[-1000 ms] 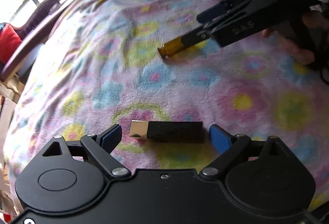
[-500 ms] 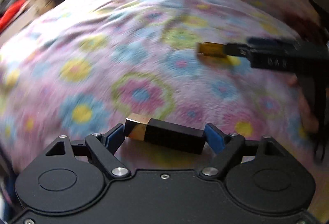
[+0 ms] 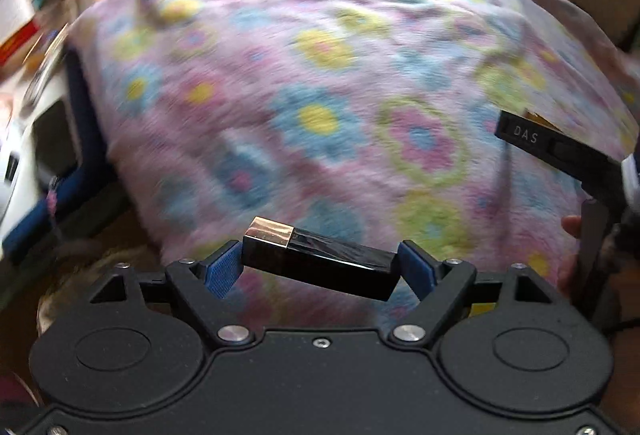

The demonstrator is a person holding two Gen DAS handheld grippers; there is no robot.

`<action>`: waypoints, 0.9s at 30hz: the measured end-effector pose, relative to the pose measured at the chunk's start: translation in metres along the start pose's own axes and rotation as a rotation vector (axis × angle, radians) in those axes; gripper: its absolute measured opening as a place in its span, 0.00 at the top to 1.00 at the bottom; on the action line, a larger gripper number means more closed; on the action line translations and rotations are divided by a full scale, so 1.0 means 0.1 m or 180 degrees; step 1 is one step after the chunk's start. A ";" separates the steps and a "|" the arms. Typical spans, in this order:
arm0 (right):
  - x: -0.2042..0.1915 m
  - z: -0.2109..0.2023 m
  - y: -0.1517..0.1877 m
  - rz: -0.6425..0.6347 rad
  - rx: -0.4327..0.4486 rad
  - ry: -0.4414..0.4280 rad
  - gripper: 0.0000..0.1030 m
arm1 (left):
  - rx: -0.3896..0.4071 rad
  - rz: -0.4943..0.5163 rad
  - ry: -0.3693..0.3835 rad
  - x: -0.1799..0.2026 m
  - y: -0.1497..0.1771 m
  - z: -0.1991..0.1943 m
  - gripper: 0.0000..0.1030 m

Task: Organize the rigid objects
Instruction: 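Grasp the black box with the left tool while the right tool grasps the amber bottle, then carry the black box and amber bottle over the wicker basket with both tools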

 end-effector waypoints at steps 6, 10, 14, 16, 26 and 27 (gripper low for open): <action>0.00 -0.02 -0.05 0.0004 -0.0031 -0.0038 0.48 | -0.0034 -0.0225 -0.0002 -0.21 0.00 -0.20 0.23; 0.14 -0.13 -0.04 0.0032 -0.0047 -0.0309 0.48 | 0.0057 -0.0319 -0.0062 -0.42 0.04 -0.44 0.23; 0.05 -0.42 -0.02 -0.0122 -0.0022 -0.0713 0.48 | 0.0176 -0.0470 -0.0239 -0.72 0.14 -0.68 0.23; -0.09 -0.60 0.00 -0.0280 -0.0006 -0.0957 0.48 | 0.0205 -0.0548 -0.0364 -0.86 0.19 -0.74 0.23; -1.26 -1.68 0.34 -0.1392 0.0121 -0.1983 0.48 | 0.0377 -0.1058 -0.0818 -1.63 0.63 -0.91 0.23; -1.35 -1.76 0.37 -0.1433 0.0108 -0.2060 0.48 | 0.0390 -0.1102 -0.0826 -1.68 0.66 -0.93 0.23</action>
Point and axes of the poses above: each gripper's, at about its wrist camera, not at the fingertips, and z roughly the way its jaws point, x to its right, y to its underside, the point moved 4 cm from there along z, roughly the way its jaws point, and after that the axes turned 14 degrees about -z, right-handed, at the moved point
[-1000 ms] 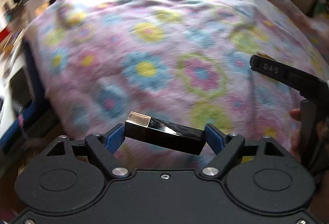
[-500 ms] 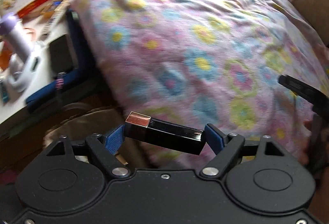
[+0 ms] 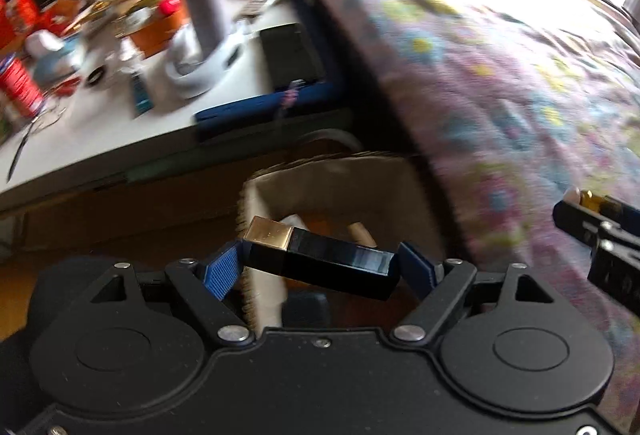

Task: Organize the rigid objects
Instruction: 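Carry the black box and amber bottle over the wicker basket with both tools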

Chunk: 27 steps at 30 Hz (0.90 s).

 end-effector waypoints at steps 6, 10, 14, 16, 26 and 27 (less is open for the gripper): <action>-0.50 -0.05 -0.04 -0.0249 -0.0082 -0.0184 0.48 | 0.0082 -0.0321 0.0033 -0.30 0.01 -0.02 0.23; -0.66 -0.11 0.06 -0.0393 -0.0129 -0.0196 0.48 | 0.0043 -0.0431 0.0112 -0.36 -0.03 0.04 0.23; -0.76 -0.11 0.12 -0.0472 -0.0180 -0.0244 0.48 | -0.0077 -0.0520 0.0125 -0.40 -0.05 0.13 0.23; -0.81 -0.13 0.16 -0.0499 -0.0213 -0.0263 0.48 | -0.0133 -0.0520 0.0136 -0.40 -0.03 0.16 0.23; -0.90 0.13 0.36 -0.0592 -0.0488 -0.0414 0.47 | -0.0404 -0.0384 0.0114 -0.23 -0.01 0.39 0.23; -0.89 0.15 0.38 -0.0589 -0.0510 -0.0427 0.47 | -0.0399 -0.0376 0.0098 -0.22 -0.01 0.39 0.23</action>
Point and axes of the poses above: each gripper's, at about its wrist camera, not at the fingertips, and z roughly the way its jaws point, x to its right, y to its underside, the point moved 4 cm from there along z, roughly the way its jaws point, and after that the axes turned 14 degrees about -z, right-handed, at the moved point
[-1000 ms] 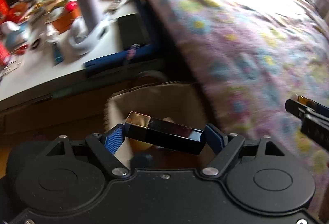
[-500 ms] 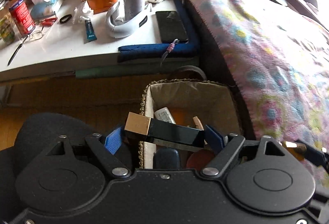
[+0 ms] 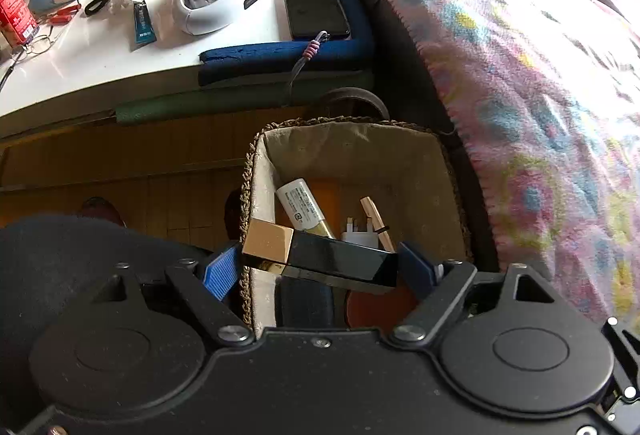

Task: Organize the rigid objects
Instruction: 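Carry the black box and amber bottle over the wicker basket with both tools, then open both tools to drop the black box and amber bottle into the basket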

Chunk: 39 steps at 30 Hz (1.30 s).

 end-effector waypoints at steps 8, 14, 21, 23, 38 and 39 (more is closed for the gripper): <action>0.04 0.03 0.01 0.0038 0.0050 -0.0025 0.47 | 0.0075 0.0057 -0.0018 0.06 -0.01 -0.02 0.23; 0.03 0.04 -0.06 -0.0017 0.0101 0.0074 0.47 | 0.0173 0.0071 0.0001 0.07 -0.02 -0.06 0.23; 0.02 0.13 -0.10 -0.0041 0.0077 0.0190 0.47 | 0.0239 0.0065 -0.0002 0.05 -0.02 -0.09 0.23; 0.03 0.15 -0.11 -0.0026 0.0085 0.0218 0.47 | 0.0251 0.0059 -0.0006 0.04 -0.02 -0.10 0.23; 0.08 0.09 -0.03 0.0028 0.0105 0.0336 0.35 | 0.0526 0.0146 -0.0145 0.02 0.05 -0.27 0.12; 0.08 0.07 -0.03 0.0030 0.0106 0.0337 0.34 | 0.0537 0.0143 -0.0135 0.02 0.06 -0.29 0.12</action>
Point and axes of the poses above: each gripper's, at about its wrist camera, not at the fingertips, and z roughly the way its jaws point, x to its right, y to its underside, the point moved 4 cm from there along z, roughly the way its jaws point, and after that the axes turned 14 degrees about -z, right-handed, at the moved point
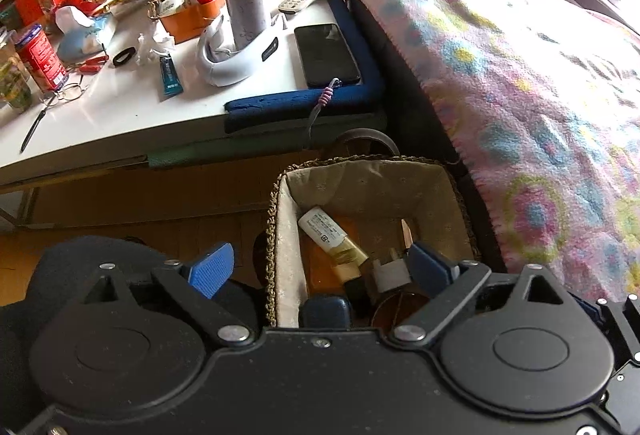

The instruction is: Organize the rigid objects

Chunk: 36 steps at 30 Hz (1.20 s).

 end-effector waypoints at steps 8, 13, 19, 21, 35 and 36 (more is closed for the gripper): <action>0.05 -0.14 0.04 0.0000 0.0090 0.0077 0.28 | 0.0211 0.0093 -0.0091 0.02 0.07 -0.15 0.08; 0.11 -0.19 0.07 0.0009 0.0100 0.0173 0.26 | 0.0286 0.0143 -0.0013 0.05 0.13 -0.24 0.07; 0.20 -0.19 0.10 0.0086 0.0077 0.0235 0.25 | 0.0323 0.0246 0.0023 0.13 0.23 -0.31 0.07; 0.23 -0.19 0.11 0.0111 0.0070 0.0252 0.25 | 0.0319 0.0242 0.0051 0.14 0.26 -0.34 0.07; 0.30 -0.21 0.14 0.0225 0.0074 0.0299 0.23 | 0.0211 0.0024 0.0136 0.12 0.43 -0.40 0.07; 0.30 -0.21 0.14 0.0221 0.0077 0.0304 0.23 | 0.0206 -0.0008 0.0135 0.10 0.44 -0.40 0.07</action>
Point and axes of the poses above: each gripper's, at about its wrist camera, not at the fingertips, and z roughly the way its jaws point, x to its right, y to its underside, the point moved 4 cm from there along z, roughly the way its jaws point, and after that the axes turned 14 degrees about -z, right-handed, at the moved point
